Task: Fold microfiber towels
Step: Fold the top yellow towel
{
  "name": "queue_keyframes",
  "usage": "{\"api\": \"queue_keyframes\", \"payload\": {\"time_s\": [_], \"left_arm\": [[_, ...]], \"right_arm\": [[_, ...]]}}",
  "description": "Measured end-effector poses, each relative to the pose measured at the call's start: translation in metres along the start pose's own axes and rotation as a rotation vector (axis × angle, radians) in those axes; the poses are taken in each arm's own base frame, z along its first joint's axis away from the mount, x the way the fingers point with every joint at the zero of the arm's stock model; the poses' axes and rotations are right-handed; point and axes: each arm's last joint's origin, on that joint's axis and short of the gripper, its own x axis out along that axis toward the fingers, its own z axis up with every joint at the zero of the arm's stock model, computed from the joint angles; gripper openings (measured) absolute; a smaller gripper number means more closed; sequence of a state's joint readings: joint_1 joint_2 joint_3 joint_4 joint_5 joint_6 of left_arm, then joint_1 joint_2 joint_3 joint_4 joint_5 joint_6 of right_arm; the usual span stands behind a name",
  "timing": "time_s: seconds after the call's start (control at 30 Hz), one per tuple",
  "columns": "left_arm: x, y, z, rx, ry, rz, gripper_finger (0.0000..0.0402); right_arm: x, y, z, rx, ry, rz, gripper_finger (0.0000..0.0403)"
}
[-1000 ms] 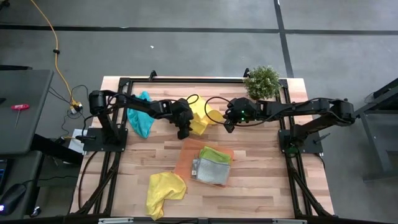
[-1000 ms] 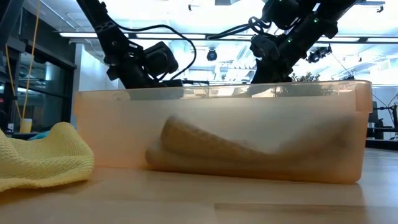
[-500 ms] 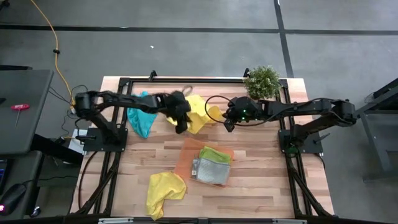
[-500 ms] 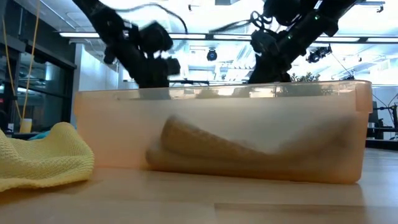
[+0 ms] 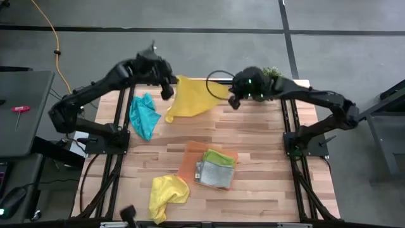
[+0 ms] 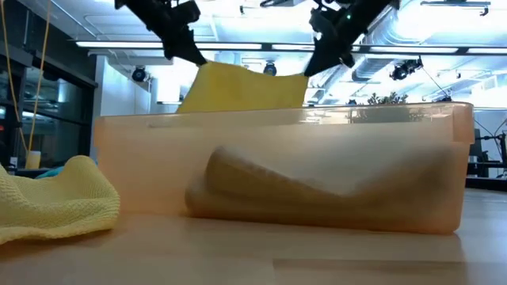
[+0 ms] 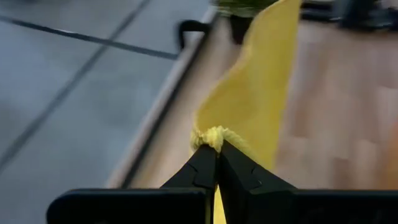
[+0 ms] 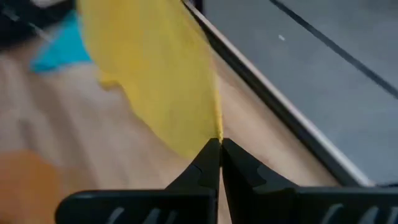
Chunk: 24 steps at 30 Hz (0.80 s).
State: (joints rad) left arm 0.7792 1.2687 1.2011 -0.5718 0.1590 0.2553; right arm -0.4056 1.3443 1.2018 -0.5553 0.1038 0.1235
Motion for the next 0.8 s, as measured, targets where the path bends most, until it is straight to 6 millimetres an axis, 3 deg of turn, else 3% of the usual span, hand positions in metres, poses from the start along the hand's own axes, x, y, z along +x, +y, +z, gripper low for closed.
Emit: {"api": "queue_keyframes", "payload": {"time_s": [0.23, 0.43, 0.6, 0.8], "left_arm": [[0.000, 0.064, 0.025, 0.022, 0.064, 0.205, 0.0000], [-0.002, 0.106, 0.055, 0.053, 0.126, 0.274, 0.0000], [-0.016, 0.106, 0.076, 0.100, 0.113, 0.309, 0.0000], [-0.025, 0.069, 0.072, 0.093, 0.188, 0.201, 0.0000]], "right_arm": [[0.009, -0.050, 0.046, -0.125, 0.032, -0.136, 0.0000], [-0.014, -0.079, 0.098, -0.160, -0.045, -0.229, 0.0000], [-0.029, -0.077, 0.113, -0.200, -0.020, -0.246, 0.0000], [-0.028, -0.050, 0.103, -0.270, 0.088, -0.237, 0.0000]]}}
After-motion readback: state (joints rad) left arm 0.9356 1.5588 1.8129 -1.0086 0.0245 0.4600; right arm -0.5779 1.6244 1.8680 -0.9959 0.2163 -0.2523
